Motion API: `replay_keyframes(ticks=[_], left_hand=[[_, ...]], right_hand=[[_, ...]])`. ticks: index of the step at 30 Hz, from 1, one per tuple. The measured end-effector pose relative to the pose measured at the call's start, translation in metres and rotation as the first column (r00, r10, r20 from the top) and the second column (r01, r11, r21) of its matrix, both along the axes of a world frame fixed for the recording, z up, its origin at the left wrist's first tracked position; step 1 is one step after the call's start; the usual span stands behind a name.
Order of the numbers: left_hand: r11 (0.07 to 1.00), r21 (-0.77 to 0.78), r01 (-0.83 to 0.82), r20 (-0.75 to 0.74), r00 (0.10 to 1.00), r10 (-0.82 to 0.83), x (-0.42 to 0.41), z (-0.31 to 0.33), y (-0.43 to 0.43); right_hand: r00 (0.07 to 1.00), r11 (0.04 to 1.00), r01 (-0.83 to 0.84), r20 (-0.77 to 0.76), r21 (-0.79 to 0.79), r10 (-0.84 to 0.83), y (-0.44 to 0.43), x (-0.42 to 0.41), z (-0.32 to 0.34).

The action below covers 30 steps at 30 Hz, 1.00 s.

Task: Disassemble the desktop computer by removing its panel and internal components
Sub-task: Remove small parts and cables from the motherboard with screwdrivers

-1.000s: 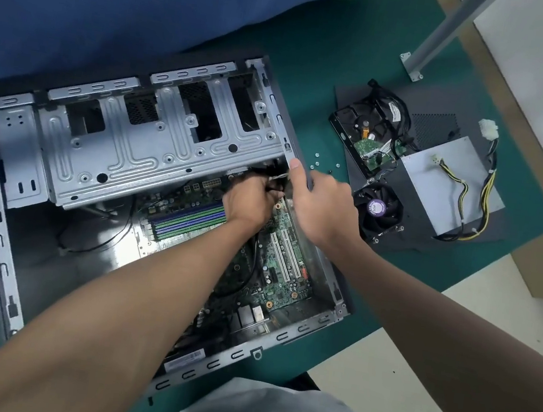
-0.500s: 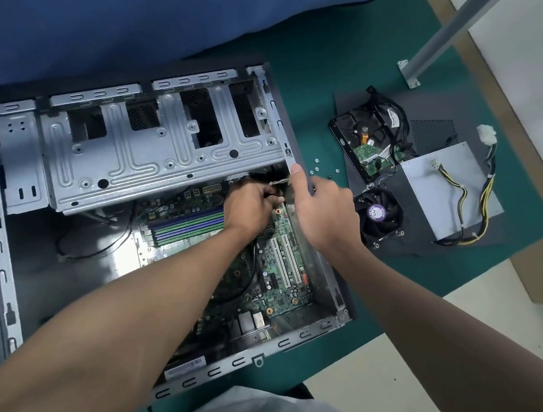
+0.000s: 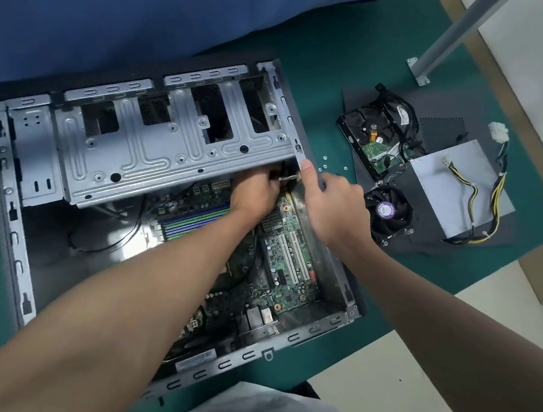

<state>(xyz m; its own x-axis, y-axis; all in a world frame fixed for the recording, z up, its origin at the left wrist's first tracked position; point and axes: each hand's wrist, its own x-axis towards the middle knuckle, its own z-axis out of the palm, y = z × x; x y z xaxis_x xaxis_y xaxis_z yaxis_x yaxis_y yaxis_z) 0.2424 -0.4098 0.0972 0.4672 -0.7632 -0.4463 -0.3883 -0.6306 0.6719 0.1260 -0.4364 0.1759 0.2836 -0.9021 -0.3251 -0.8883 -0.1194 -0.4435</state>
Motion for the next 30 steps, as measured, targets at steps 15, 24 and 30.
replay_keyframes(ticks=[15, 24, 30], left_hand=[[0.967, -0.173, 0.188, 0.576, 0.816, -0.056, 0.002, 0.012, 0.06], [0.878, -0.013, 0.478, 0.701, 0.63, -0.333, 0.005, 0.013, 0.049], [0.858, 0.042, 0.511, 0.647, 0.641, -0.413, 0.012, 0.017, 0.028]], right_hand=[[1.0, 1.0, 0.018, -0.003, -0.003, -0.018, 0.003, 0.001, 0.006], [1.0, 1.0, 0.019, -0.002, -0.014, -0.019, 0.002, 0.001, 0.003], [1.0, 1.0, 0.022, 0.005, -0.018, -0.022, 0.001, 0.001, 0.0]])
